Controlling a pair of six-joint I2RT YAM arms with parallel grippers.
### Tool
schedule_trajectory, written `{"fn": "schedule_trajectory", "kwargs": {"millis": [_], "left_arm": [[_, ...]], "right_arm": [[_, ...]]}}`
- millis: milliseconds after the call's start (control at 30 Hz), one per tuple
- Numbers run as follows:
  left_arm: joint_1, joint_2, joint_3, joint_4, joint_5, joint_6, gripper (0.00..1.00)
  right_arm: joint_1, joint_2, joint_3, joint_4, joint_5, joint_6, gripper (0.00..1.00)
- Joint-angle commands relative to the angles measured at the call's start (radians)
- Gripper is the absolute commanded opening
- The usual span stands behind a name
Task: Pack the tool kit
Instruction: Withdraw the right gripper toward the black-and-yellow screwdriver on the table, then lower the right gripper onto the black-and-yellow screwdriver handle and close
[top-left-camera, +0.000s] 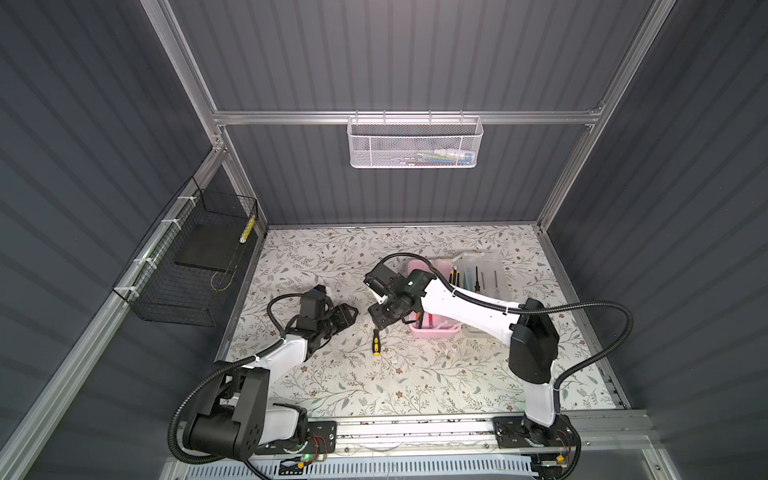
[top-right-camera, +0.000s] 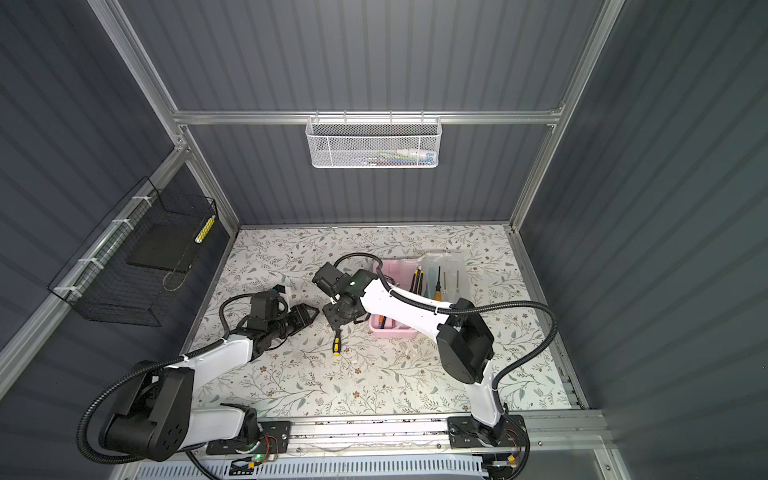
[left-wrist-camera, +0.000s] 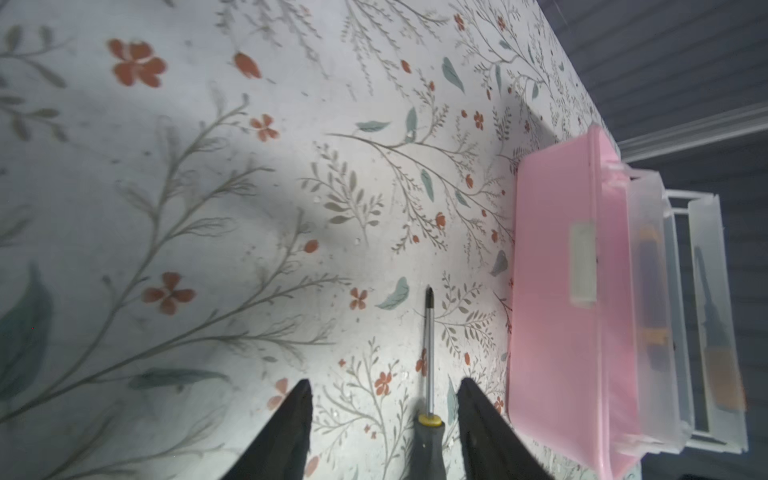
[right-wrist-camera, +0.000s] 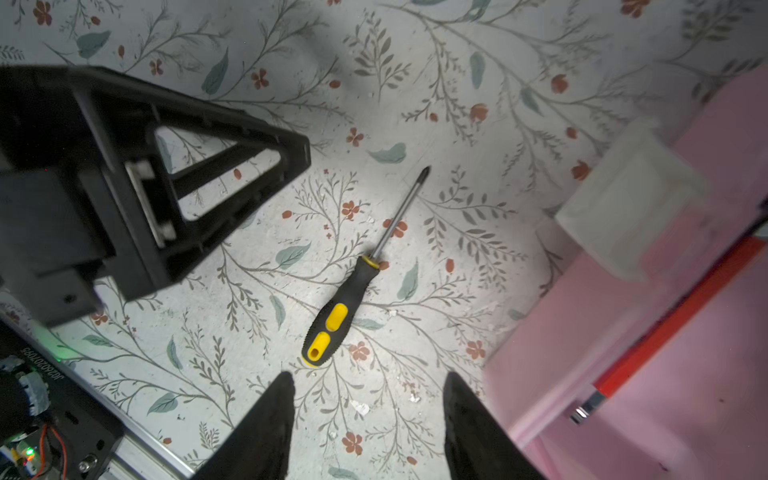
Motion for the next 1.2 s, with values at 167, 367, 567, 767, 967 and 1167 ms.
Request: {"fn": "schedule_trajectory", "kwargs": {"millis": [167,367,567,767,967,1167], "left_arm": [[0.076,-0.045,-0.04,0.011,0.091,-0.009,0.57],[0.076,-0.06,-0.038,-0.008,0.073,0.022,0.57],[0.077,-0.059,-0.044,-0.005,0.065,0.032,0.56],[0.076,-0.054,-0.052,0.001,0.053,0.037,0.56],[0.076,-0.063,-0.059,-0.001,0.045,0.036,0.56],[0.076,-0.055,-0.06,0.003,0.042,0.038,0.56]], "right_arm": [[-0.002,0.084,0.019,-0.002,-0.091,0.032,0.54],[0.001,0.146,0.046,-0.022,-0.125,0.033,0.53],[0.006,0.201,0.089,-0.061,-0.133,0.026,0.51],[0.014,0.262,0.158,-0.117,-0.128,0.012,0.51],[0.017,0.29,0.176,-0.14,-0.124,0.006,0.5],[0.022,0.316,0.184,-0.145,-0.141,0.002,0.49]]}}
